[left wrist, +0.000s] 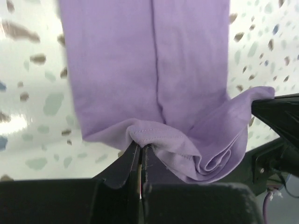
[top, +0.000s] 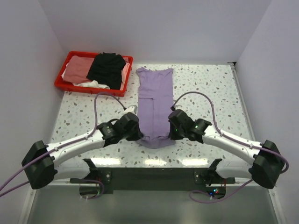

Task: Fold and stack the t-shirts
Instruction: Fold the tshirt

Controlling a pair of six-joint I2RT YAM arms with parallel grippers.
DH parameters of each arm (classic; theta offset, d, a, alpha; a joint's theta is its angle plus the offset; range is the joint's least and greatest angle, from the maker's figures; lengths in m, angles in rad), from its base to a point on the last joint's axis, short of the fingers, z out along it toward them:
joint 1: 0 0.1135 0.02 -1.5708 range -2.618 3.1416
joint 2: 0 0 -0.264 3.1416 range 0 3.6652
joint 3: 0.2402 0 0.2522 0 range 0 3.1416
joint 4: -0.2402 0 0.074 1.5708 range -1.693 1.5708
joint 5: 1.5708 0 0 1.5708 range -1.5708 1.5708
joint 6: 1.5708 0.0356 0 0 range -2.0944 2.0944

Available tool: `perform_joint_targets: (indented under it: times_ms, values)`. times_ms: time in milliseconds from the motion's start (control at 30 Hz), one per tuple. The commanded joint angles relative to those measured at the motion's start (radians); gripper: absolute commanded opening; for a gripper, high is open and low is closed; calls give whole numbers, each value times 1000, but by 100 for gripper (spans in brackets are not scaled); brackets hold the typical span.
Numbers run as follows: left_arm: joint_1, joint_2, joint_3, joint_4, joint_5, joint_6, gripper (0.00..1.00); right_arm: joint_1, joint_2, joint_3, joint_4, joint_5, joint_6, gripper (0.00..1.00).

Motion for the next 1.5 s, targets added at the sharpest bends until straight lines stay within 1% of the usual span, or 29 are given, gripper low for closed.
perform_joint_targets:
  times_ms: [0,133,233,267,367,533,667,833,933,1067,1133,1167,1200,1233,1267,1300,1333,1367,1400,1433,1467]
  values:
    - [73,57,109,115,-24,131,0,-71,39,109,84,56,-126,0]
    - [166,148,169,161,1,186,0,-126,104,195,134,65,-189,0]
    - [229,209,221,202,36,220,0,-184,163,235,168,30,-221,0]
    - [242,238,234,208,37,226,0,-216,179,247,170,10,-228,0]
    - [283,309,296,228,27,255,0,-261,248,295,203,-18,-255,0]
    - [358,430,375,247,86,297,0,-313,361,396,213,-54,-300,0]
    - [398,491,413,285,140,320,0,-367,450,456,207,-93,-317,0]
    - [424,577,484,268,175,346,0,-406,519,517,197,-137,-326,0]
    - [432,622,522,261,191,358,0,-428,547,525,203,-153,-323,0]
    - [443,659,553,241,183,357,2,-448,595,546,203,-170,-336,0]
    - [447,675,556,244,172,352,6,-456,628,563,197,-191,-332,1]
    - [449,682,562,242,168,351,9,-459,636,566,199,-188,-326,4]
    - [451,689,568,233,162,348,17,-459,644,569,200,-185,-323,12]
    - [455,703,576,224,156,346,22,-459,659,578,202,-183,-321,18]
    - [457,709,597,212,152,344,28,-460,665,589,197,-182,-320,28]
    - [458,711,608,181,149,344,48,-460,671,603,185,-182,-320,61]
    - [460,706,616,173,151,346,61,-460,673,624,167,-185,-327,75]
    - [460,697,616,169,151,344,74,-460,670,631,159,-185,-329,97]
    - [460,683,614,162,151,341,96,-462,662,635,153,-188,-330,99]
    - [460,647,605,165,151,343,100,-460,653,622,153,-193,-329,99]
    - [458,625,578,170,151,341,100,-460,624,611,154,-205,-326,99]
